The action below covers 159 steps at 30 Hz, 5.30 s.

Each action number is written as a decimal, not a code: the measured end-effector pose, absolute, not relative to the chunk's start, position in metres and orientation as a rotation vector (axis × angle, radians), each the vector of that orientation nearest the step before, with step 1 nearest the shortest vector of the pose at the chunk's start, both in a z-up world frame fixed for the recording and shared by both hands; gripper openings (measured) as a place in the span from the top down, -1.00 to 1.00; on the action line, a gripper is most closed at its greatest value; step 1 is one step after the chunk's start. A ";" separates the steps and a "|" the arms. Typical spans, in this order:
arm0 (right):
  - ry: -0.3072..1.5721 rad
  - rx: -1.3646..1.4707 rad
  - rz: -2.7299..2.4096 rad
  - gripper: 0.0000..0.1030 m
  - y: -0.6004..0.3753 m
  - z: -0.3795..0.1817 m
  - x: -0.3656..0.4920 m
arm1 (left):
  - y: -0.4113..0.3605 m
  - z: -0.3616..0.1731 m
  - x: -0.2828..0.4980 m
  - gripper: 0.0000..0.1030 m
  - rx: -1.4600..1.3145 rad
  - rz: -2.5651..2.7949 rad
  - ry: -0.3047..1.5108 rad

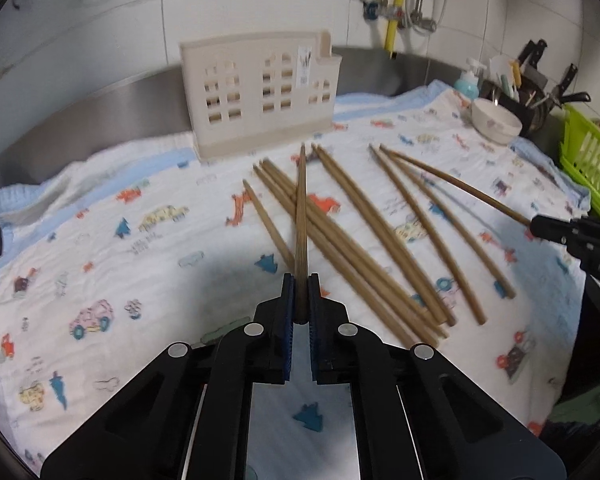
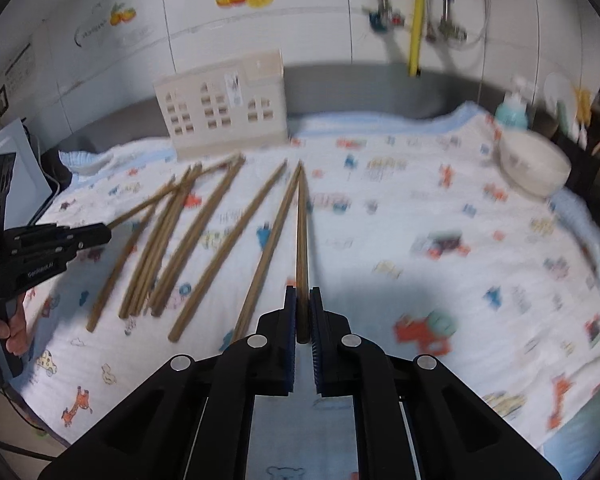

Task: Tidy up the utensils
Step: 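Lift the left tool's chopstick into the beige holder while the right tool carries its own, then open the left tool in the holder while the right tool releases its chopstick, then grasp another chopstick with the left tool while the right tool grasps one too, then raise the left tool's chopstick into the holder while the right tool inserts its own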

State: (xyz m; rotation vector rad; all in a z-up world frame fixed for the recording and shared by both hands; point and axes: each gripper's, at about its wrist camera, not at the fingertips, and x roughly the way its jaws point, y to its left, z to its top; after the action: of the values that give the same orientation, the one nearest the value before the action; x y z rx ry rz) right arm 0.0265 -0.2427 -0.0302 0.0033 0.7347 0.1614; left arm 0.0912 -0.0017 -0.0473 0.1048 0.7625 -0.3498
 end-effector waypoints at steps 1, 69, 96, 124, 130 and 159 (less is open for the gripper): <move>0.721 0.001 0.164 0.87 -0.244 -0.024 0.027 | -0.001 -0.038 0.087 0.90 0.089 -0.350 0.739; 0.573 -0.166 0.398 0.50 -0.198 0.163 0.229 | 0.016 0.178 0.243 0.68 -0.064 -0.167 0.368; 0.661 -0.078 0.386 0.47 -0.239 0.054 0.028 | 0.005 -0.001 0.059 0.29 -0.124 -0.197 0.761; 0.874 -0.012 0.331 0.53 -0.212 -0.073 0.029 | -0.021 -0.080 0.053 0.74 -0.102 -0.094 0.872; 0.871 -0.051 0.312 0.62 -0.200 -0.077 0.030 | -0.021 -0.084 0.048 0.74 -0.122 -0.117 0.856; 0.569 -0.056 0.331 0.88 -0.229 0.047 0.023 | -0.008 0.000 0.042 0.86 -0.121 -0.205 0.618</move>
State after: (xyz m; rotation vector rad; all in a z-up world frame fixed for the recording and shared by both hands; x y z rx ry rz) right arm 0.0234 -0.2292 0.0467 -0.0562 0.5694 0.3309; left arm 0.0423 -0.0080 0.0003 -0.1210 0.6178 -0.2051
